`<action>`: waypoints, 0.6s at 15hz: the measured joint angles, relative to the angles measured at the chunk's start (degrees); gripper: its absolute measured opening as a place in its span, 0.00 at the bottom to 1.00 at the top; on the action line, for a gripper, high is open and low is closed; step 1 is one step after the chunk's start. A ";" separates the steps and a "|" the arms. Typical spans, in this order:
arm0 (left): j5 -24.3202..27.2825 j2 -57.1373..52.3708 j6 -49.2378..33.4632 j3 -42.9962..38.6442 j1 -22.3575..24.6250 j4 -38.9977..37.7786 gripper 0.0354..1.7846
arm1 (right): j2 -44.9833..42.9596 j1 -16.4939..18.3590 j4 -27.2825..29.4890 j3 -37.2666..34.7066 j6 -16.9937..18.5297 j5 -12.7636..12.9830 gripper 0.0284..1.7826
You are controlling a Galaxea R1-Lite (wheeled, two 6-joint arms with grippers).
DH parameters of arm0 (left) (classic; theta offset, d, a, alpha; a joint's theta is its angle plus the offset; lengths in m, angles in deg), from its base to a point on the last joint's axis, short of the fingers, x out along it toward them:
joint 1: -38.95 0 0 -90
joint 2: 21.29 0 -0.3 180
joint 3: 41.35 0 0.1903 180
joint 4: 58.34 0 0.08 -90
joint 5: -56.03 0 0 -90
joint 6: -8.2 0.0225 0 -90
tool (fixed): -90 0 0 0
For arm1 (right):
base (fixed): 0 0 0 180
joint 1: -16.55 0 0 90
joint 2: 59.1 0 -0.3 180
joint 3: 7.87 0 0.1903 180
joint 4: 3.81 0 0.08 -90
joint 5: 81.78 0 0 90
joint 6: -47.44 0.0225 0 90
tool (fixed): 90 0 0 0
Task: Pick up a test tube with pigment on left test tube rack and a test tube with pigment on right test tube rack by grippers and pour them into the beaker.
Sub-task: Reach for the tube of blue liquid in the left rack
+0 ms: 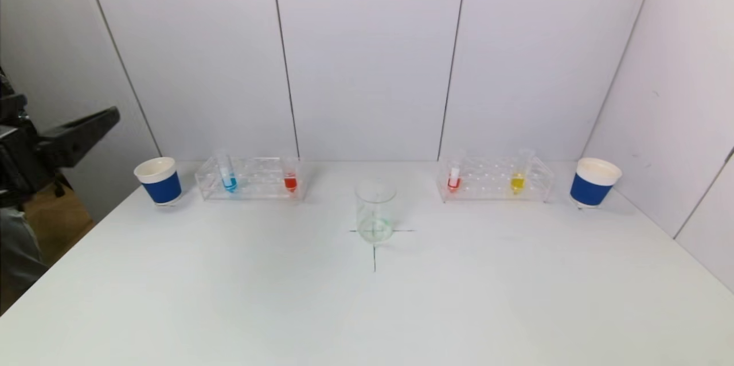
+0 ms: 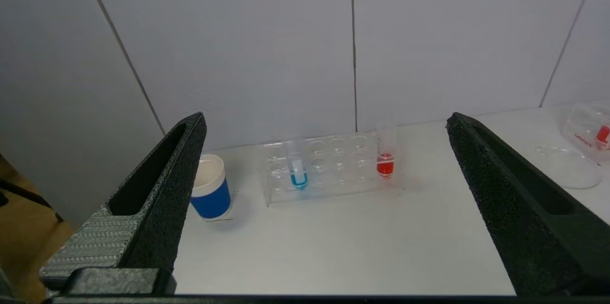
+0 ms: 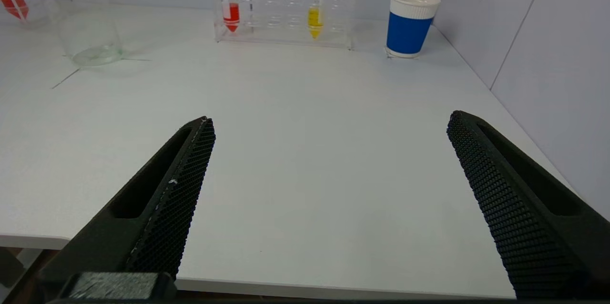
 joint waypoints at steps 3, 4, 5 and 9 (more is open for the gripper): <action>0.30 10.06 -1.29 -2.26 0.28 -12.18 0.99 | 0.00 0.00 -0.02 0.00 0.00 0.00 0.99; 0.63 13.29 -1.45 -2.62 0.41 -14.98 0.99 | 0.00 0.00 -0.02 0.00 0.00 0.00 0.99; 1.11 16.65 -1.62 -2.80 0.74 -17.75 0.99 | 0.00 0.00 0.00 0.00 0.00 0.00 0.99; 2.49 31.32 -3.39 -3.04 2.97 -32.22 0.99 | 0.00 0.00 -0.02 0.00 0.00 -0.02 0.99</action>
